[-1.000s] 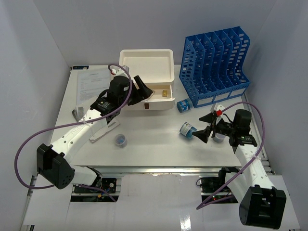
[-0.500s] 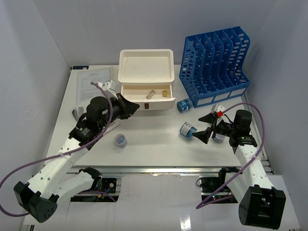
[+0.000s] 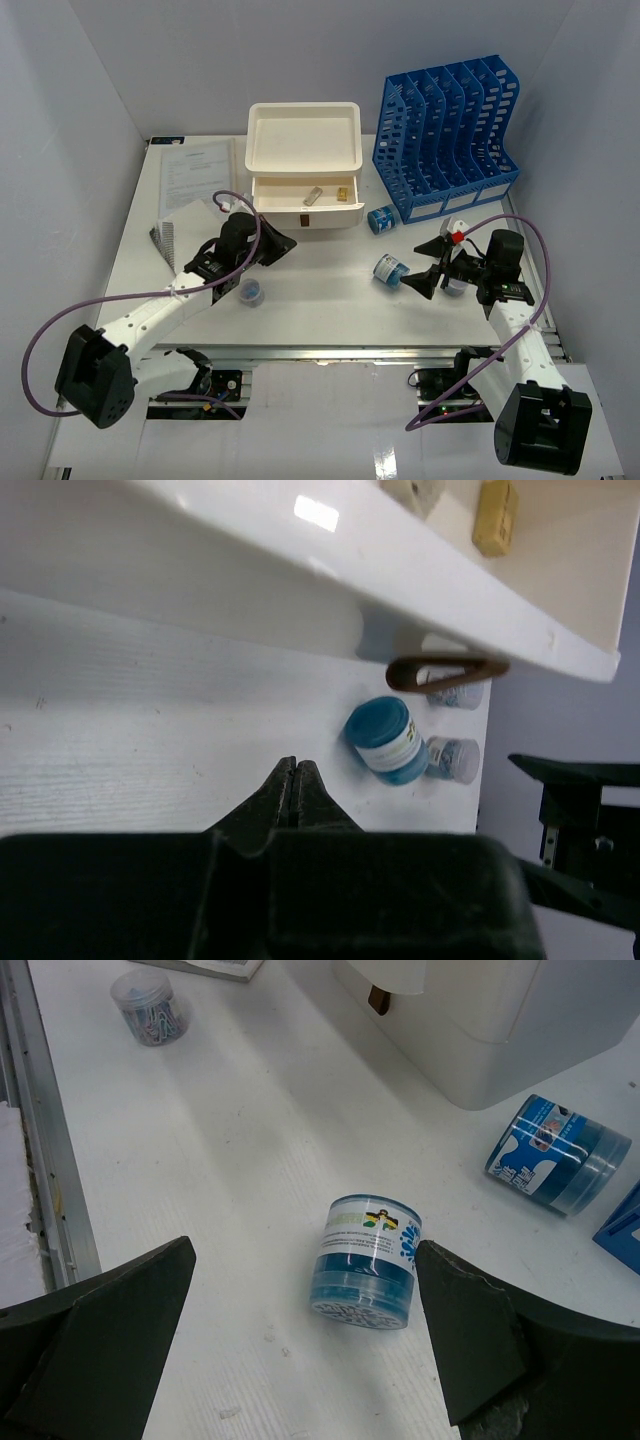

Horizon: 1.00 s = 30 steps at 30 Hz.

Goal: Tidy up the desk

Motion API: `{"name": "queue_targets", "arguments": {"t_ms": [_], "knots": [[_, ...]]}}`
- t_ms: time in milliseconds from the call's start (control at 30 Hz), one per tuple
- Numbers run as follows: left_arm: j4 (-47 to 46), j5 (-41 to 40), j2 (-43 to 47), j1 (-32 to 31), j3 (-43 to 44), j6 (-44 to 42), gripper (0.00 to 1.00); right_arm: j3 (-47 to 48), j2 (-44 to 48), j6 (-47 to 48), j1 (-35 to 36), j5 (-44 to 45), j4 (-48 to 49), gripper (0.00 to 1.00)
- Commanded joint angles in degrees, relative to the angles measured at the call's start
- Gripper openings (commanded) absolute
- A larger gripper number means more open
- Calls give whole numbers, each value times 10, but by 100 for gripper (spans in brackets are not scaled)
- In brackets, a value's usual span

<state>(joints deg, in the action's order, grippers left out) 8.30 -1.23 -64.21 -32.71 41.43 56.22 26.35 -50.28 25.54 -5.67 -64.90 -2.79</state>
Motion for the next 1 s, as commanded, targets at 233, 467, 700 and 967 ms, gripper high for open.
{"name": "queue_targets", "arguments": {"t_ms": [233, 467, 700, 967], "knots": [[-129, -114, -120, 5, 125, 41, 11, 2, 12, 5, -5, -7, 15, 97], [-132, -112, -171, 21, 177, 38, 34, 3, 16, 5, -6, -6, 13, 97], [-126, -90, -216, 46, 224, 36, 47, 3, 19, 5, -8, -5, 14, 97], [-143, -37, -220, 72, 220, 32, 61, 4, 21, 4, -12, -7, 13, 97]]}}
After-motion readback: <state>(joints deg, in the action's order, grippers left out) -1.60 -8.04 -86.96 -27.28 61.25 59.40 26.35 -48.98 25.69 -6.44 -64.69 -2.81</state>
